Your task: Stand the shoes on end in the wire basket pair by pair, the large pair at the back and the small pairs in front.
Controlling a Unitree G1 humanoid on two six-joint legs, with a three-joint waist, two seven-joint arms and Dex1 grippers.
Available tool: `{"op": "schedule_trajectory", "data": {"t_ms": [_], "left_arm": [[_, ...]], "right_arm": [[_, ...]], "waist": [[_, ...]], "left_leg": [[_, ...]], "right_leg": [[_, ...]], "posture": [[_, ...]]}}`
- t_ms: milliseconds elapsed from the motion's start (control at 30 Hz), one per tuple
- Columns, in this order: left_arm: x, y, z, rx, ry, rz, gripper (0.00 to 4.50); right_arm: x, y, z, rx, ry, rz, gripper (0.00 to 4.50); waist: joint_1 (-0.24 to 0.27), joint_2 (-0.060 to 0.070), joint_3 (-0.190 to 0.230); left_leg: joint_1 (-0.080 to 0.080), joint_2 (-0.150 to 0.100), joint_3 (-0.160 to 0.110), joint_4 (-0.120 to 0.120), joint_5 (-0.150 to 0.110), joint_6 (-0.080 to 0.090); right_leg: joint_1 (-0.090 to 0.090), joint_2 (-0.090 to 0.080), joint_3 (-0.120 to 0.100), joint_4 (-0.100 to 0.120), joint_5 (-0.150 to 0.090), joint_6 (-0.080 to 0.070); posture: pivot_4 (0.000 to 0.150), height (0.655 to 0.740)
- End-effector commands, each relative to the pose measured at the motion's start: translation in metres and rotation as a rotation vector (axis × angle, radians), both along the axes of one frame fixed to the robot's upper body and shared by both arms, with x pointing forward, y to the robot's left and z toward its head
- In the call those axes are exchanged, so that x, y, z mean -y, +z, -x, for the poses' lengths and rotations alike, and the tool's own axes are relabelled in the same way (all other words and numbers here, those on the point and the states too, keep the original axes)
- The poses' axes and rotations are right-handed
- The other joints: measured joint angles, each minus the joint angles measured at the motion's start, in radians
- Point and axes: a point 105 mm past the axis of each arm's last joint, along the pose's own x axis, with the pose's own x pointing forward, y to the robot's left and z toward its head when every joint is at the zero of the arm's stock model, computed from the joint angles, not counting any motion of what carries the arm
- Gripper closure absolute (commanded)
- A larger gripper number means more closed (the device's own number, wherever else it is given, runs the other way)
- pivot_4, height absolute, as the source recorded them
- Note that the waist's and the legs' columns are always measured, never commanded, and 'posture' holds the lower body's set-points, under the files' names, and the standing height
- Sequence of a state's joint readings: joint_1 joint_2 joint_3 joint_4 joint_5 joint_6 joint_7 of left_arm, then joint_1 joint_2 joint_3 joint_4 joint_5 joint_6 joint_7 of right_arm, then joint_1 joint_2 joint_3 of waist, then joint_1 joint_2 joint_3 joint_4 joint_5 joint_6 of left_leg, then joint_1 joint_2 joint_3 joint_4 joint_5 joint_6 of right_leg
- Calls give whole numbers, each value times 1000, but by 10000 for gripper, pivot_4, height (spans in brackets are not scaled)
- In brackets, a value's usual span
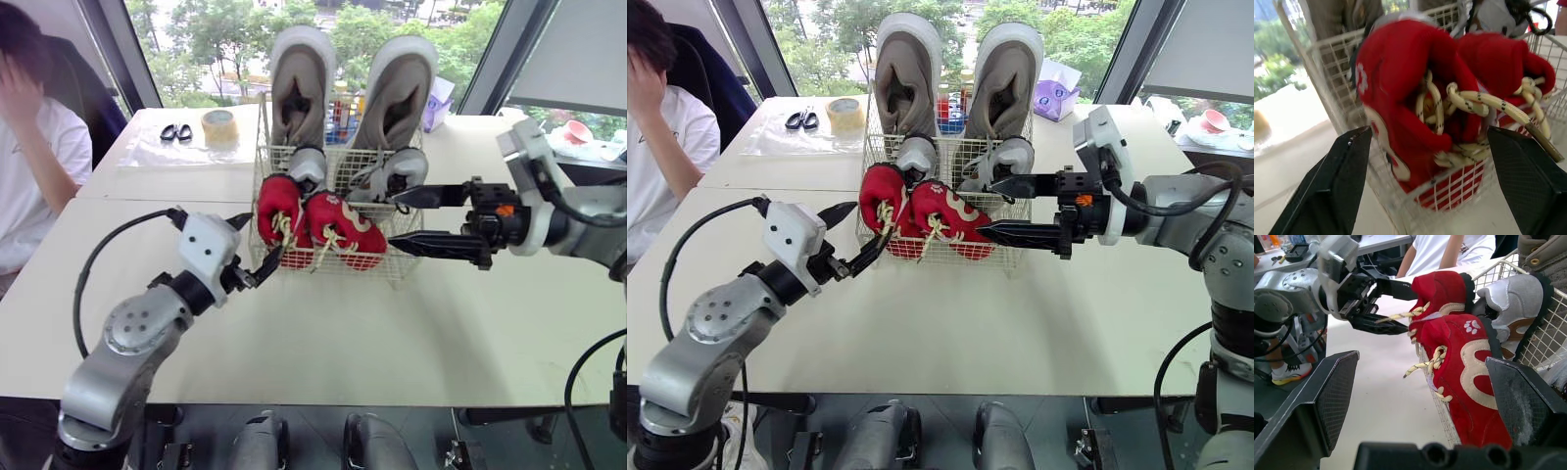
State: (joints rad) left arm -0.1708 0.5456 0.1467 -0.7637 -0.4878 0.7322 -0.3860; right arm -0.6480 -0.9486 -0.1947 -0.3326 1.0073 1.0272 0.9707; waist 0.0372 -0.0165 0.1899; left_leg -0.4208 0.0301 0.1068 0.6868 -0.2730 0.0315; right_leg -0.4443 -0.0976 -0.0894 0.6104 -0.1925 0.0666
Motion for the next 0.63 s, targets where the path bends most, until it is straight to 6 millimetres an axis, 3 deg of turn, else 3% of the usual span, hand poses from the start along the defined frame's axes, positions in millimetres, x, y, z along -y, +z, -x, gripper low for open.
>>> {"op": "schedule_trajectory", "data": {"t_ms": [33, 100, 233, 467, 633], "left_arm": [[-14, 25, 26, -34, -89, 30, 10221], [-29, 23, 43, -169, -153, 61, 10221], [-61, 1, 71, -439, -159, -9, 10221], [-85, -41, 67, -557, -99, -40, 10221], [-82, -50, 55, -521, -99, 28, 10221]], "right_arm": [[13, -1, 11, -17, -17, 16, 0], [25, -10, 13, -63, -54, 40, 0], [48, -35, 15, -156, -134, 92, 0], [56, -72, 22, -264, -193, 80, 0], [61, -91, 26, -294, -234, 134, 0]], "waist": [[0, 0, 0], [-1, 0, 0], [-7, 2, 1], [2, 5, 0], [0, 6, 0]], "left_leg": [[-1, 0, 0, 0, 0, 0], [-2, 0, 0, 0, 0, 0], [-2, 0, 0, 0, 0, 0], [0, 1, 0, -1, -2, -5], [-6, 2, 1, -4, -3, -4]], "right_leg": [[-1, 0, 0, 0, 0, 0], [-1, 0, 0, 0, 0, 0], [-2, 0, -1, 0, -1, 1], [-1, -1, -1, -4, -4, -1], [-4, 0, -1, -11, 0, -6]], "posture": [[1500, 7400], [1500, 7400], [1500, 7400], [1500, 7400], [1500, 7400]]}}
